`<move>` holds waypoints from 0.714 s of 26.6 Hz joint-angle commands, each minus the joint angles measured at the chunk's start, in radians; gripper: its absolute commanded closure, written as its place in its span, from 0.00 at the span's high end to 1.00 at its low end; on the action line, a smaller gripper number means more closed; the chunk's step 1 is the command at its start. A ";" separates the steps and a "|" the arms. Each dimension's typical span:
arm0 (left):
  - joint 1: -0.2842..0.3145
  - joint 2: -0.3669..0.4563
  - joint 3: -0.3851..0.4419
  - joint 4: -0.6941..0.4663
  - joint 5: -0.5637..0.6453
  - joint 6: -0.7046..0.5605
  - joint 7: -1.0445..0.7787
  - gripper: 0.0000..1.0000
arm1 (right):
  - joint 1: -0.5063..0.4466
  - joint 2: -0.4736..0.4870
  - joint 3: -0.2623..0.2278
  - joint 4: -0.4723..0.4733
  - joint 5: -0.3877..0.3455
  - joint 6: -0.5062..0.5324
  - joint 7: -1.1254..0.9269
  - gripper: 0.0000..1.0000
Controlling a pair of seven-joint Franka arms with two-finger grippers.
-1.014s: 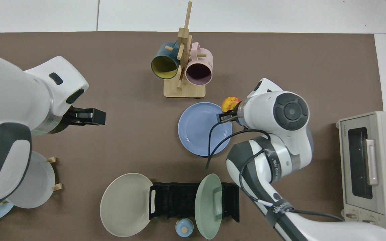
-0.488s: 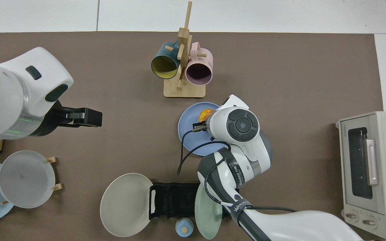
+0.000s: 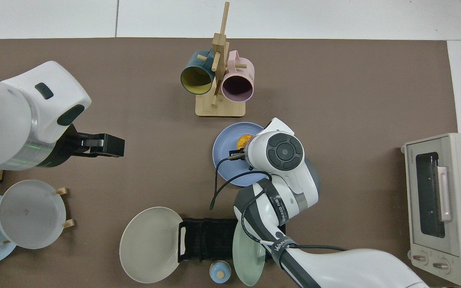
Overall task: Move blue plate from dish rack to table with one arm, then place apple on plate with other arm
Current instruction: 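Lower the apple onto the plate, open the right gripper, withdraw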
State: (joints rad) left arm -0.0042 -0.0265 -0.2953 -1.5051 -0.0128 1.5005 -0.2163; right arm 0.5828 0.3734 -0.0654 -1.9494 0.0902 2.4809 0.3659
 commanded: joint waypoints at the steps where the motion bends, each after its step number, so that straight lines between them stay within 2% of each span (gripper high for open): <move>1: 0.007 -0.009 0.002 0.014 0.000 -0.023 0.006 1.00 | 0.005 -0.016 -0.004 -0.055 0.010 0.029 0.031 0.00; 4: 0.007 -0.009 0.002 0.014 0.004 -0.022 0.006 1.00 | 0.008 -0.011 -0.004 -0.066 0.011 0.044 0.033 0.03; 5: 0.009 -0.009 0.002 0.014 0.005 -0.022 0.006 1.00 | 0.008 -0.013 -0.002 -0.066 0.011 0.044 0.033 0.13; 6: 0.009 -0.009 0.004 0.014 0.005 -0.022 0.006 1.00 | 0.008 -0.011 -0.004 -0.066 0.014 0.043 0.036 0.36; 7: 0.010 -0.009 0.004 0.014 0.005 -0.022 0.006 1.00 | 0.005 -0.011 -0.004 -0.066 0.016 0.043 0.042 0.76; 8: 0.010 -0.009 0.004 0.014 0.005 -0.022 0.006 1.00 | 0.005 -0.011 -0.004 -0.066 0.014 0.041 0.051 1.00; 14: 0.010 -0.009 0.004 0.014 0.005 -0.022 0.006 1.00 | 0.005 -0.024 -0.008 -0.045 0.014 0.029 0.059 1.00; 19: 0.010 -0.009 0.004 0.014 0.005 -0.022 0.006 1.00 | -0.020 -0.080 -0.019 -0.037 0.013 -0.016 0.051 1.00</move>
State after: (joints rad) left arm -0.0031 -0.0283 -0.2888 -1.5005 -0.0122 1.4981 -0.2163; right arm 0.5825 0.3573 -0.0740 -1.9802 0.0962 2.4967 0.4027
